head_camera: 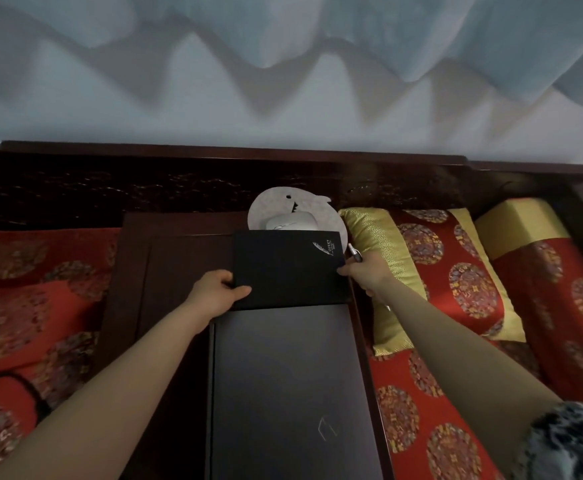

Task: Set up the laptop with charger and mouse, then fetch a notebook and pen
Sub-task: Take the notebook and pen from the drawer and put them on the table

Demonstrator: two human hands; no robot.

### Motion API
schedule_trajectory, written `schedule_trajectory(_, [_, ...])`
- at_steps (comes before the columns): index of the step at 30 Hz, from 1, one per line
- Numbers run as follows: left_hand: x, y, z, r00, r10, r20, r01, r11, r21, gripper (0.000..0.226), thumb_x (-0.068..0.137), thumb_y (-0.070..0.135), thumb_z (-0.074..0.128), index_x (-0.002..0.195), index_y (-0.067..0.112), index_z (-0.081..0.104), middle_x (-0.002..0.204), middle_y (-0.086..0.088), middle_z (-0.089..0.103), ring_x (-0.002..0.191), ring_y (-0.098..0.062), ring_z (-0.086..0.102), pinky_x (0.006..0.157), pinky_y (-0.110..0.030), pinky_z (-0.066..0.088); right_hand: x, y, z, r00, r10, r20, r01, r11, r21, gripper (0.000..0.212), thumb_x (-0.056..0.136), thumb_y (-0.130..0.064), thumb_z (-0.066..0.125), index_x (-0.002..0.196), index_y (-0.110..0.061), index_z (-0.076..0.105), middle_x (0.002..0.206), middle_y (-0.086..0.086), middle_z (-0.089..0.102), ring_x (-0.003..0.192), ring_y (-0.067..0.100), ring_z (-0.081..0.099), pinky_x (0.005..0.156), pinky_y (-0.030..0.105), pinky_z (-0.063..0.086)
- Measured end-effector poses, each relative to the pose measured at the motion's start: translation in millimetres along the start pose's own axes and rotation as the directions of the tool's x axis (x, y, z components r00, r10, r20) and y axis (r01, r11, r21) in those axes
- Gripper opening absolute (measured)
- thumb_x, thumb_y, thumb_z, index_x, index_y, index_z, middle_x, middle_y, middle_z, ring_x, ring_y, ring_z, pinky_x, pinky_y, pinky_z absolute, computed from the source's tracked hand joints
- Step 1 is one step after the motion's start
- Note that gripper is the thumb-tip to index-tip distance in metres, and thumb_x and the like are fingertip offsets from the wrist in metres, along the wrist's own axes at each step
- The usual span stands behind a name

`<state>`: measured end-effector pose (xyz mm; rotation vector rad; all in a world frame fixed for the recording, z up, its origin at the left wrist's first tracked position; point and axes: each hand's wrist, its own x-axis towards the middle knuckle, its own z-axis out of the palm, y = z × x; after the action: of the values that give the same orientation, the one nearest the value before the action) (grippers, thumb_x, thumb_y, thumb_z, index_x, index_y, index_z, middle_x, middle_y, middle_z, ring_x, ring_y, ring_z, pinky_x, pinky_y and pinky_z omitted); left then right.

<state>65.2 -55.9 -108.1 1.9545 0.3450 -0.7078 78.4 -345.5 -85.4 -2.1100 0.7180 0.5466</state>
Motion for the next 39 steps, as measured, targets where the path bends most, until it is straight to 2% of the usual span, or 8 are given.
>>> schedule_trajectory(6, [8.2, 7.1, -4.1, 1.0, 0.01, -0.012, -0.01, 0.999, -0.042, 0.016, 0.082, 0.02, 0.069, 0.097, 0.019, 0.062, 0.103, -0.01, 0.069, 0.095, -0.026, 0.066, 0.088, -0.042, 0.055, 4.1, -11.2, 0.1, 0.999, -0.038, 0.012, 0.038, 0.999, 0.006, 0.013, 0.084, -0.015, 0.068, 0.084, -0.012, 0.055, 0.065, 0.003, 0.048, 0.051, 0.015, 0.042, 0.041, 0.025, 0.031])
schedule_trajectory(13, [-0.4, 6.9, -10.0, 0.998, -0.033, 0.06, 0.037, 0.997, -0.063, 0.012, 0.084, 0.015, 0.068, 0.095, 0.014, 0.062, 0.096, -0.007, 0.066, 0.082, -0.015, 0.063, 0.062, -0.023, 0.05, -2.6, -1.8, 1.4, 0.998, -0.017, 0.057, 0.018, 1.0, -0.012, 0.021, 0.083, -0.02, 0.07, 0.076, -0.013, 0.052, 0.06, 0.002, 0.046, 0.046, 0.014, 0.04, 0.031, 0.019, 0.029])
schedule_trajectory(16, [1.0, 3.5, -11.5, 0.998, -0.053, 0.043, 0.053, 0.998, -0.013, 0.022, 0.082, 0.019, 0.071, 0.101, 0.008, 0.065, 0.099, -0.008, 0.066, 0.084, -0.016, 0.063, 0.066, -0.025, 0.053, -6.3, -2.7, 4.1, 0.999, -0.02, 0.047, 0.024, 0.997, -0.072, 0.027, 0.083, -0.02, 0.07, 0.069, -0.016, 0.047, 0.062, 0.001, 0.046, 0.049, 0.013, 0.041, 0.027, 0.015, 0.028])
schedule_trajectory(20, [6.1, -0.4, -9.7, 1.0, -0.009, -0.006, 0.009, 0.997, 0.083, 0.023, 0.076, 0.027, 0.076, 0.091, 0.012, 0.068, 0.096, -0.007, 0.07, 0.09, -0.022, 0.067, 0.085, -0.038, 0.056, -3.2, -8.1, 2.5, 0.996, -0.088, 0.019, 0.09, 0.987, -0.13, 0.029, 0.084, -0.017, 0.069, 0.065, -0.016, 0.047, 0.063, -0.001, 0.047, 0.053, 0.012, 0.043, 0.043, 0.022, 0.032])
schedule_trajectory(28, [8.9, 1.1, -6.5, 0.998, 0.02, -0.057, -0.015, 0.997, 0.079, 0.024, 0.072, 0.019, 0.08, 0.086, 0.006, 0.065, 0.092, -0.013, 0.069, 0.081, -0.022, 0.068, 0.066, -0.029, 0.058, 4.9, -17.8, 0.1, 0.984, -0.173, 0.038, 0.173, 0.896, -0.409, 0.02, 0.081, -0.03, 0.068, 0.08, -0.014, 0.056, 0.078, 0.001, 0.058, 0.072, 0.017, 0.054, 0.052, 0.025, 0.034])
schedule_trajectory(31, [6.7, 4.2, -7.9, 0.994, -0.016, -0.107, 0.022, 0.998, 0.058, 0.038, 0.067, 0.018, 0.083, 0.092, 0.004, 0.059, 0.088, -0.01, 0.063, 0.073, -0.019, 0.065, 0.051, -0.023, 0.055, -1.6, -27.9, 1.2, 0.923, -0.382, -0.038, 0.336, 0.852, -0.403, 0.021, 0.083, -0.02, 0.062, 0.101, -0.009, 0.061, 0.086, 0.003, 0.061, 0.079, 0.022, 0.058, 0.053, 0.022, 0.035])
schedule_trajectory(34, [8.2, 3.6, -7.9, 0.989, -0.009, -0.148, 0.016, 0.999, 0.046, 0.041, 0.065, 0.017, 0.085, 0.091, 0.0, 0.057, 0.085, -0.009, 0.062, 0.069, -0.018, 0.065, 0.047, -0.021, 0.056, -11.6, -38.5, 15.8, 0.771, -0.637, -0.031, 0.583, 0.724, -0.37, 0.035, 0.083, -0.002, 0.056, 0.115, -0.009, 0.066, 0.098, 0.006, 0.061, 0.091, 0.022, 0.059, 0.075, 0.022, 0.041])
schedule_trajectory(39, [6.5, 2.4, -8.0, 0.984, 0.018, -0.175, -0.011, 0.999, 0.042, 0.037, 0.065, 0.018, 0.085, 0.085, 0.003, 0.059, 0.086, -0.011, 0.064, 0.072, -0.02, 0.065, 0.052, -0.025, 0.058, -13.7, -39.6, 58.6, 0.662, -0.728, 0.177, 0.721, 0.553, -0.418, 0.037, 0.088, -0.002, 0.057, 0.122, -0.014, 0.064, 0.113, 0.003, 0.052, 0.101, 0.014, 0.052, 0.094, 0.024, 0.042])
